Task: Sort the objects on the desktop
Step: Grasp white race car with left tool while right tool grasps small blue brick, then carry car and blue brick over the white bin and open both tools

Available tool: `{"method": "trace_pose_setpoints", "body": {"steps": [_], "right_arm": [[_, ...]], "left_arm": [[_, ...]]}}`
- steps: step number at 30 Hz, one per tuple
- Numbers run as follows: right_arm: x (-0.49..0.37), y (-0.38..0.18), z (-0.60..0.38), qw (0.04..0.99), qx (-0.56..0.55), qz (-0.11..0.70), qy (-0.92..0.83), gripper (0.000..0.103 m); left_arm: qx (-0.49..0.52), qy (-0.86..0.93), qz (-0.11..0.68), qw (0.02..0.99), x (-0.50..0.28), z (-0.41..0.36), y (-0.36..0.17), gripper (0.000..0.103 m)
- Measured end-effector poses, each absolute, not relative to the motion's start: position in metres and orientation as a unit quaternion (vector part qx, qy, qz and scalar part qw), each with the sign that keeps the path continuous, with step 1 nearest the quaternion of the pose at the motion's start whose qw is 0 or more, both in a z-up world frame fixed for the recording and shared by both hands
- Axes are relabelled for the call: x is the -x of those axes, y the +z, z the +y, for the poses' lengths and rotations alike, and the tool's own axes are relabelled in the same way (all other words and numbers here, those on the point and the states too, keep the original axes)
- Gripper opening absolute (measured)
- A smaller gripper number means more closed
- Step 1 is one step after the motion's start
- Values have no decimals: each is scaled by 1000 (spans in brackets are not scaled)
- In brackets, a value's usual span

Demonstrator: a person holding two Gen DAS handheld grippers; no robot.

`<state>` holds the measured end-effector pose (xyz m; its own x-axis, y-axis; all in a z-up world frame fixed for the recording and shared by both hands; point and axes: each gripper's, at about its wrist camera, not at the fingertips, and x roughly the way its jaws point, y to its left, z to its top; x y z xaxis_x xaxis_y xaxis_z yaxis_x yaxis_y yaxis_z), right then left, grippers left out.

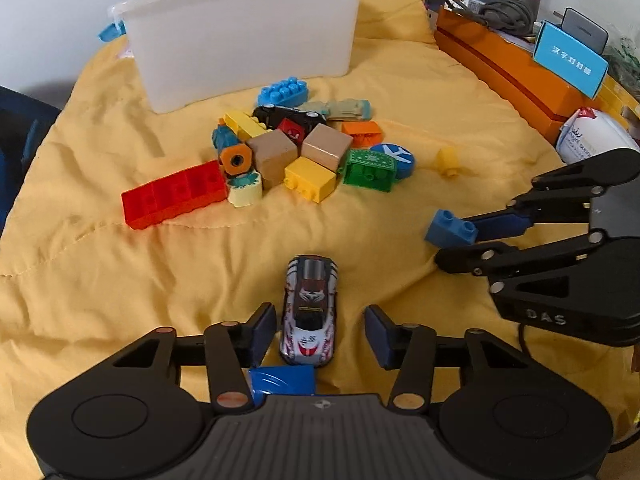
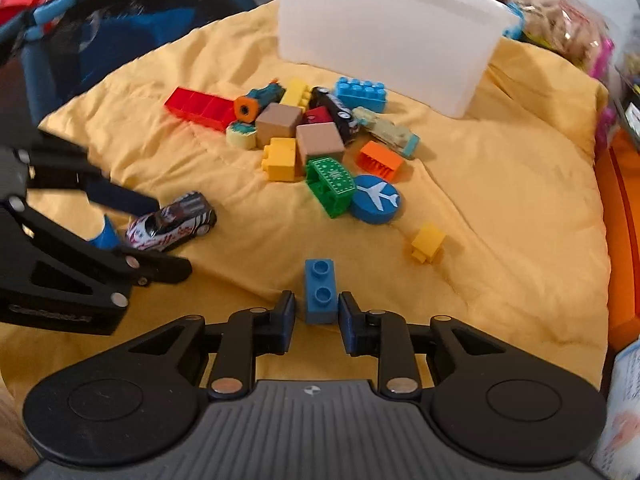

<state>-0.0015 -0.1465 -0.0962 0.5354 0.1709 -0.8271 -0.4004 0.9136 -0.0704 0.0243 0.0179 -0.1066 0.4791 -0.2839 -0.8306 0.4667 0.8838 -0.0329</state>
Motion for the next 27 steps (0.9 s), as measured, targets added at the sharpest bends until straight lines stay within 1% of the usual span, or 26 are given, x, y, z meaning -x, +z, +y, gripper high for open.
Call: {"method": "trace_pose_setpoints", "body": {"steps": [1,2,3,4,8,16,27], "right_arm": [[2,-96,-147,868,125,451,164,26],[3,-97,-147,869,124,449,163,26],[3,-97,-147,869,120,451,164,20],[2,-96,-146,867,114,456,165,17],[0,-81,-147,870,110,455,155,17],[-17,-34,-148,893,119,409,148,17],[-49,-3,-136,906,138,370,151,17]], "left_arm": [[-108,-222,453,856,-23,17,-107,34],[-109,-226,449,858,-23,18,-106,33],[-98,-228,451,858,-24,19,-105,33],[-85,-228,449,860,-26,22,-102,33],[-80,-231,423,873,-28,26,-77,33],[-77,-214,355,907,-48,33,-17,33],[-78,-208,325,919,-81,39,15,33]]}}
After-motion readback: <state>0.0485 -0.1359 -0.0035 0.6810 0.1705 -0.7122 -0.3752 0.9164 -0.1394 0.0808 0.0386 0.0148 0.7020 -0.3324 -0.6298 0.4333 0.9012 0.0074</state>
